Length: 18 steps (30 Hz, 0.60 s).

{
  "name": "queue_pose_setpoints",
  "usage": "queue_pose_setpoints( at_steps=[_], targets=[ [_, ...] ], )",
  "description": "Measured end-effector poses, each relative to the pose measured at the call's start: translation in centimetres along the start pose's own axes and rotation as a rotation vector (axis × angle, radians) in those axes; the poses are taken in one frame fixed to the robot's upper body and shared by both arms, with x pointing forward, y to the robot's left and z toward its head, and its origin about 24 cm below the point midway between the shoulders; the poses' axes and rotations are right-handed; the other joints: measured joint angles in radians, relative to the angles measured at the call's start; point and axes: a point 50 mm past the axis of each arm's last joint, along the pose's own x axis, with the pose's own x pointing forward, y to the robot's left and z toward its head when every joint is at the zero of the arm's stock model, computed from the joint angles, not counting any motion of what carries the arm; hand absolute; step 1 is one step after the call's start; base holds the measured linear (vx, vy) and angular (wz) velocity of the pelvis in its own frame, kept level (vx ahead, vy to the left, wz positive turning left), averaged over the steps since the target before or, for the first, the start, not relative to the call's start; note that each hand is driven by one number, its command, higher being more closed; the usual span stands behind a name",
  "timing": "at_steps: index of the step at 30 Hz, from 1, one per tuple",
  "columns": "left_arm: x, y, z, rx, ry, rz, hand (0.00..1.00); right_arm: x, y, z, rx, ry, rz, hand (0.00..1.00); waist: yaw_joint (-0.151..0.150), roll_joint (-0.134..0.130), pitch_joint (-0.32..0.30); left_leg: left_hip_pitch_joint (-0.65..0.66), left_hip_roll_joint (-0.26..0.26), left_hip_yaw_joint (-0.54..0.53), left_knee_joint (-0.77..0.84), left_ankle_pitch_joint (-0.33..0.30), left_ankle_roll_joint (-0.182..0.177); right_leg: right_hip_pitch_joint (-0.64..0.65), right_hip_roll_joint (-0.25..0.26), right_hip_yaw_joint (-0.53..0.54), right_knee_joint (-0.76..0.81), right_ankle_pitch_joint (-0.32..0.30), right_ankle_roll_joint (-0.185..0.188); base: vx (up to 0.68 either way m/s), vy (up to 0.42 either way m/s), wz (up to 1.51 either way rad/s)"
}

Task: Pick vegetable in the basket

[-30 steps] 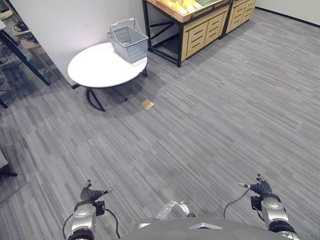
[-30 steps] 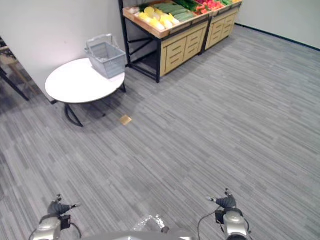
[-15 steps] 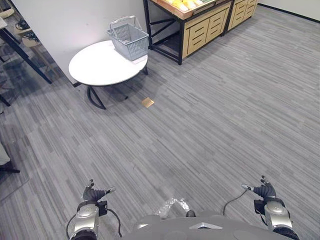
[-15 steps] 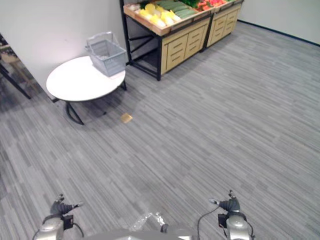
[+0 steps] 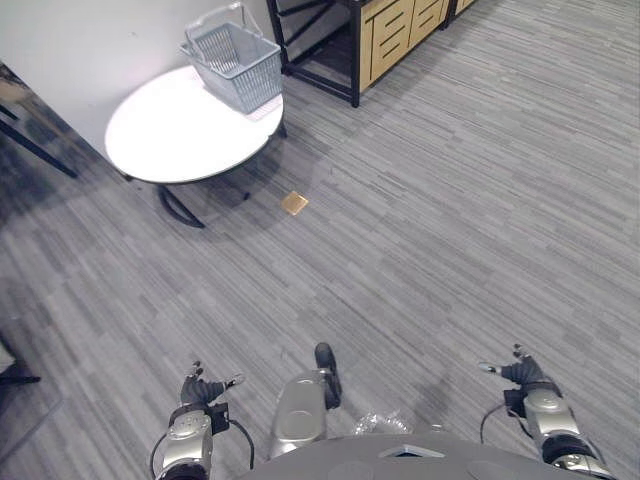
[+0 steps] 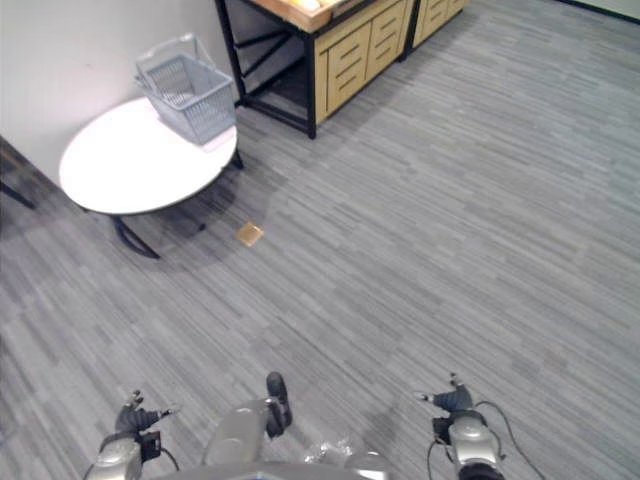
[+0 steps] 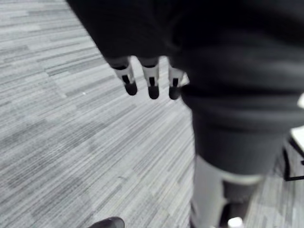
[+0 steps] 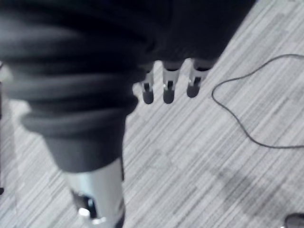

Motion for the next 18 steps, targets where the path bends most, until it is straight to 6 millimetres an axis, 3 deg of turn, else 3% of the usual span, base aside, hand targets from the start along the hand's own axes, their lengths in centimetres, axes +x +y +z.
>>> queue_pose_setpoints(
  at_steps=[1,2,4,6,7,8,10,11,12,14,15,16,18],
  targets=[
    [-0.1,0.1,-0.1,0.005,0.003,0.001,0.00,0.0,0.2,-0.1,0.003,0.003,0.005,0.00,0.000,-0.003,0.000,0.037,-0.009,-0.002,-0.006,-0.018,0.003,-0.021,0.002,0.008,0.085,0.054,0.067,0.53,0.257,0.17],
    [-0.1,0.3,-0.4,0.031,0.005,0.002,0.00,-0.1,0.8,-0.1,0.009,0.002,0.018,0.00,-0.009,-0.002,0.001,0.105,-0.021,-0.028,-0.019,-0.051,0.005,-0.056,0.021,0.006,0.238,0.152,0.076,0.50,0.210,0.25],
    [-0.1,0.5,0.1,0.086,-0.016,-0.010,0.00,-0.2,1.9,0.5,-0.014,-0.025,0.048,0.00,-0.015,0.005,0.004,0.217,-0.031,-0.065,-0.070,-0.075,0.006,-0.161,0.035,-0.067,0.483,0.147,0.071,0.52,0.157,0.46],
    [0.1,0.1,0.9,0.112,-0.047,-0.027,0.00,-0.3,1.8,1.7,-0.023,-0.084,0.043,0.00,-0.044,0.014,0.008,0.291,-0.046,-0.133,-0.133,-0.075,0.006,-0.250,0.017,-0.155,0.533,0.105,0.047,0.46,0.040,1.00],
    [0.3,-0.1,1.6,0.116,-0.064,-0.033,0.00,-0.5,1.4,2.9,-0.028,-0.145,0.026,0.00,-0.062,0.011,0.006,0.331,-0.048,-0.173,-0.161,-0.076,0.004,-0.301,0.011,-0.188,0.486,0.071,-0.001,0.55,-0.043,1.32],
    [0.3,-0.2,1.9,0.114,-0.075,-0.034,0.00,-0.8,1.1,3.8,-0.025,-0.193,0.013,0.00,-0.071,0.015,0.010,0.358,-0.045,-0.205,-0.177,-0.078,0.001,-0.333,0.015,-0.198,0.410,0.040,-0.020,0.46,-0.091,1.19],
    [0.5,-0.7,3.2,0.116,-0.118,-0.045,0.00,-1.1,0.4,5.8,-0.019,-0.279,-0.020,0.00,-0.091,0.020,0.013,0.400,-0.017,-0.285,-0.190,-0.098,-0.023,-0.369,0.033,-0.190,0.071,0.037,-0.055,0.46,-0.185,1.13],
    [0.6,-0.8,3.4,0.120,-0.124,-0.050,0.00,-1.2,0.3,6.2,-0.015,-0.298,-0.028,0.00,-0.095,0.021,0.012,0.407,-0.008,-0.307,-0.194,-0.105,-0.035,-0.371,0.032,-0.186,-0.049,0.063,-0.064,0.54,-0.292,1.21],
    [0.6,-0.9,3.7,0.129,-0.135,-0.053,0.00,-1.4,0.1,7.0,-0.011,-0.332,-0.047,0.00,-0.093,0.007,0.007,0.416,0.000,-0.339,-0.204,-0.127,-0.067,-0.365,0.020,-0.166,-0.289,0.141,-0.061,0.55,-0.368,0.99],
    [0.6,-0.7,3.5,0.134,-0.131,-0.049,0.00,-1.4,-0.1,8.2,-0.040,-0.367,-0.074,0.00,-0.078,-0.030,0.008,0.456,0.002,-0.383,-0.187,-0.191,-0.105,-0.378,-0.012,-0.135,-0.374,0.196,-0.034,0.51,-0.395,0.87],
    [0.4,-1.4,2.5,0.128,-0.100,-0.068,0.00,-1.4,-0.8,8.6,-0.052,-0.378,-0.098,0.00,-0.070,0.000,-0.009,0.461,0.047,-0.419,-0.134,-0.250,-0.126,-0.376,0.025,-0.140,-0.300,0.260,-0.030,0.69,-0.502,0.71],
    [-0.1,-2.1,0.9,0.134,-0.053,-0.090,0.00,-1.3,-1.7,10.0,-0.109,-0.409,-0.130,0.00,-0.049,0.056,-0.024,0.425,0.097,-0.431,-0.024,-0.261,-0.129,-0.377,0.069,-0.168,-0.247,0.232,-0.079,0.57,-0.407,0.62],
    [-0.2,-2.5,0.3,0.148,-0.033,-0.100,0.00,-1.3,-1.7,12.0,-0.140,-0.462,-0.143,0.00,-0.047,0.076,-0.018,0.344,0.119,-0.447,0.168,-0.239,-0.140,-0.354,0.083,-0.193,-0.238,0.199,-0.105,0.36,-0.259,0.29]
  ],
)
